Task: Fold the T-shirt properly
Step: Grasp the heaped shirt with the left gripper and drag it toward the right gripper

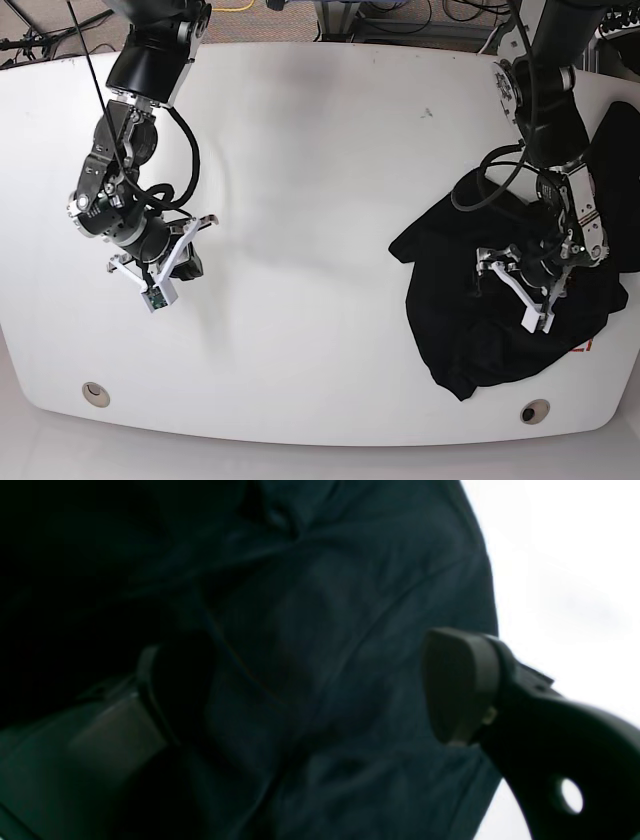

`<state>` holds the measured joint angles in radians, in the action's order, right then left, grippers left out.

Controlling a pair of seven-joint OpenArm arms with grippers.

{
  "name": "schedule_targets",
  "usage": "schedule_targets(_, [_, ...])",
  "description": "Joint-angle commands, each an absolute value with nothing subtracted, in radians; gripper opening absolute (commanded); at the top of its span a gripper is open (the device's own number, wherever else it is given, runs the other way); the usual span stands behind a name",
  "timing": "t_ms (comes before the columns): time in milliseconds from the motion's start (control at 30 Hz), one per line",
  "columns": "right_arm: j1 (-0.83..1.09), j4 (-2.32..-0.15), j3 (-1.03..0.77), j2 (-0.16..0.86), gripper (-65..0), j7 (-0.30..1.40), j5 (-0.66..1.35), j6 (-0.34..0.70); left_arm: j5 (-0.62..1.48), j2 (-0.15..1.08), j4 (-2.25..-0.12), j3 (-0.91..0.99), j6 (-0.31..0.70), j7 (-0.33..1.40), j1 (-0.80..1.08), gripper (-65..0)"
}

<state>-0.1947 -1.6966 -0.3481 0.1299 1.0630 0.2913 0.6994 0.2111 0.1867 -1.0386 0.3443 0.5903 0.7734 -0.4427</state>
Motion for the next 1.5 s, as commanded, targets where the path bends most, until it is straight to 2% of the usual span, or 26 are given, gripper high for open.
schedule_targets(0, [-0.206, -1.719, -0.352, 0.140, -59.3, 1.043, 0.300, 0.698, 0.236, 0.211, -1.043, 0.315, 0.584, 0.714, -0.473, -4.4])
schedule_targets(400, [-0.199, -1.719, -0.409, 0.142, -59.3, 1.043, 0.300, 0.698, 0.239, 0.208, -0.843, 0.303, 0.573, 0.700, -0.479, -4.4])
schedule_targets(767, [-0.186, -1.748, -0.409, 0.150, -59.3, 1.043, 0.300, 0.698, 0.240, 0.148, -0.837, 0.300, 0.579, 0.771, -0.461, -4.4])
schedule_targets(900, [-0.185, -1.753, -0.409, 0.150, -59.3, 1.043, 0.300, 0.698, 0.236, 0.107, -0.837, 0.298, 0.618, 0.806, -0.456, -4.4])
schedule_targets(1233, [-0.188, -1.751, -0.443, 0.150, -59.3, 1.043, 0.300, 0.698, 0.242, 0.022, -0.843, 0.108, 0.651, 0.826, -0.410, -4.6])
schedule_targets(1467, [-0.194, -1.750, -0.453, 0.174, -59.3, 1.043, 0.302, 0.698, 0.240, -0.036, -0.961, -0.004, 0.651, 0.849, -0.343, -4.6])
